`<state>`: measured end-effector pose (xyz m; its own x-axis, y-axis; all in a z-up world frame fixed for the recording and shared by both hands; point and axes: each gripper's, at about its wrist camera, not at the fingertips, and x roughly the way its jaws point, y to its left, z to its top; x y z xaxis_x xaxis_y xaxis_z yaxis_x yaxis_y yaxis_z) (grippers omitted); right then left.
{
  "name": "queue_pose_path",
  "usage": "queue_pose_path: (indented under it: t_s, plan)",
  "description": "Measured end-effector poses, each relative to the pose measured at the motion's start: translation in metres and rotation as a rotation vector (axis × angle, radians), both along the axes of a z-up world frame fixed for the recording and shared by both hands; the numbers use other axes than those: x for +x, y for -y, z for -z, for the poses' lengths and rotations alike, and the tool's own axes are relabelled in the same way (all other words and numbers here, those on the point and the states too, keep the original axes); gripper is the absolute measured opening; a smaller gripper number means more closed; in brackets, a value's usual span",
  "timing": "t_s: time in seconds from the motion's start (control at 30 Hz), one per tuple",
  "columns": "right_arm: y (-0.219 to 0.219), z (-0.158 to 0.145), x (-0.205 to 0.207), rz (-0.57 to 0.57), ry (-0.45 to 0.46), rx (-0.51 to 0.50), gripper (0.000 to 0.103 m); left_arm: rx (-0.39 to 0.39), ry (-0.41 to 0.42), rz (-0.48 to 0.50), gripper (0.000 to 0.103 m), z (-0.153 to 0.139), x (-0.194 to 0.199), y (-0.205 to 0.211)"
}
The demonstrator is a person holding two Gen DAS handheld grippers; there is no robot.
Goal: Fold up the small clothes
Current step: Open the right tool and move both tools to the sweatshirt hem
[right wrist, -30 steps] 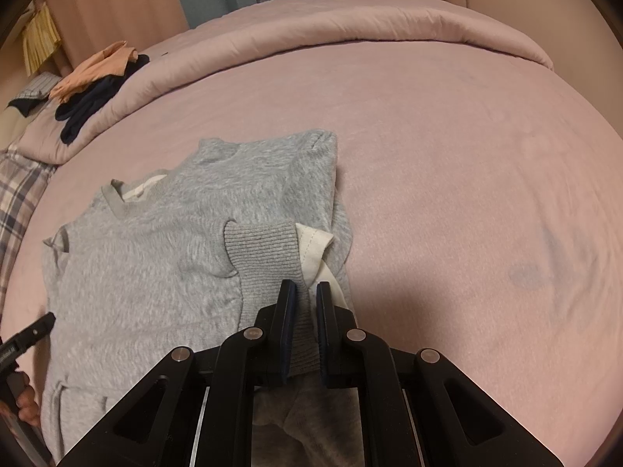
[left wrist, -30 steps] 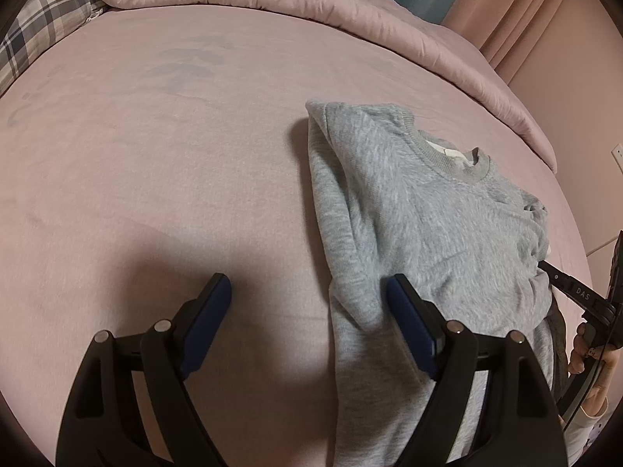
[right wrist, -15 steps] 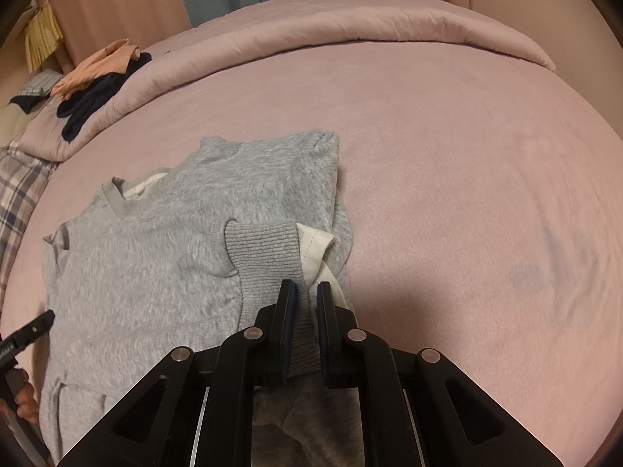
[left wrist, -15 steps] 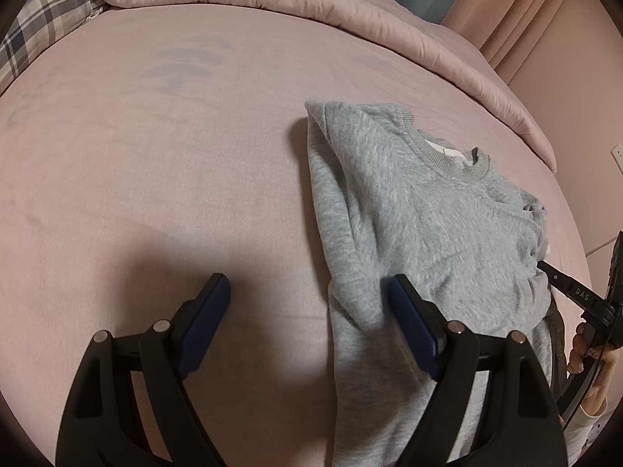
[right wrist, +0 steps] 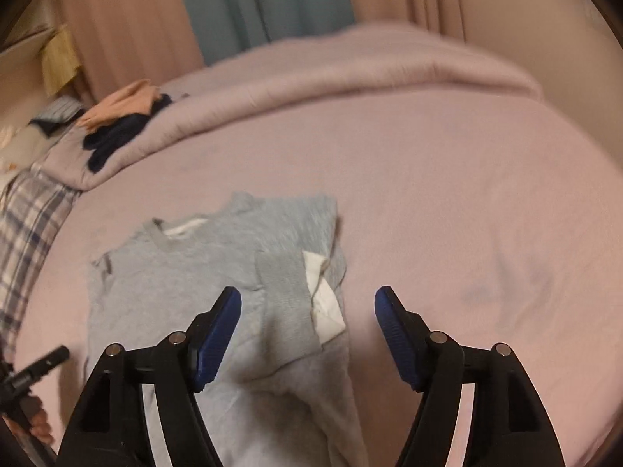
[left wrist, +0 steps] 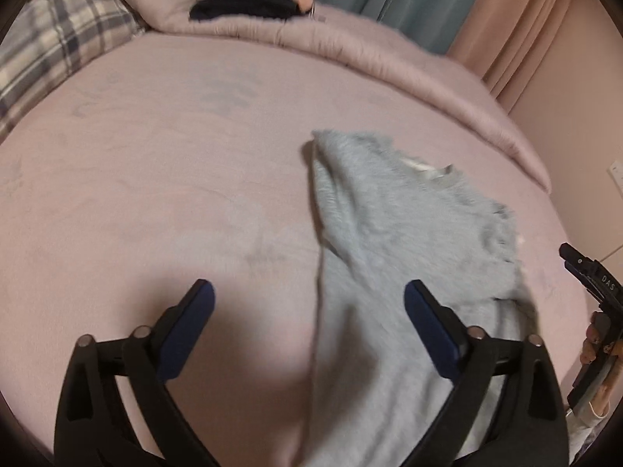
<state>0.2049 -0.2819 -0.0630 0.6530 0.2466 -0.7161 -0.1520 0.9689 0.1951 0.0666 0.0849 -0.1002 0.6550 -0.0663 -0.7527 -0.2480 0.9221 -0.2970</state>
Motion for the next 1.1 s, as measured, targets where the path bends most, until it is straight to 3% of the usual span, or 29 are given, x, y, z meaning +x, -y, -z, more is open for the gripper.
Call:
queue_pose_path:
  t_s: [0.07,0.2,0.33,0.47,0.57,0.63,0.83,1.1]
  plan:
    - [-0.002,-0.017,-0.021,-0.037,0.054,-0.018,0.071,-0.020,0.028,0.000,0.101,-0.010,-0.024,0.009]
    - [-0.003,-0.034,-0.067,-0.122,0.124,0.025,0.087,-0.008,0.032,0.003,0.102,-0.021,-0.056,0.026]
    - [-0.002,-0.035,-0.103,-0.182,0.145,0.073,0.087,0.003,0.050,0.006,0.102,-0.025,-0.082,0.041]
    - [0.001,-0.028,-0.130,-0.158,0.164,0.065,0.087,0.020,0.076,-0.012,0.102,-0.025,-0.103,0.053]
    - [-0.001,-0.019,-0.140,-0.110,0.172,-0.021,0.087,0.029,0.063,0.002,0.102,-0.020,-0.114,0.061]
    - [0.002,-0.016,-0.145,-0.098,0.161,-0.029,0.087,0.021,0.056,0.012,0.102,-0.016,-0.120,0.064]
    - [0.020,0.003,-0.157,-0.098,0.076,0.101,0.087,-0.022,0.009,0.020,0.102,0.006,-0.132,0.067]
    - [0.031,0.032,-0.167,-0.078,-0.031,0.123,0.087,-0.082,-0.023,0.027,0.101,0.029,-0.139,0.069]
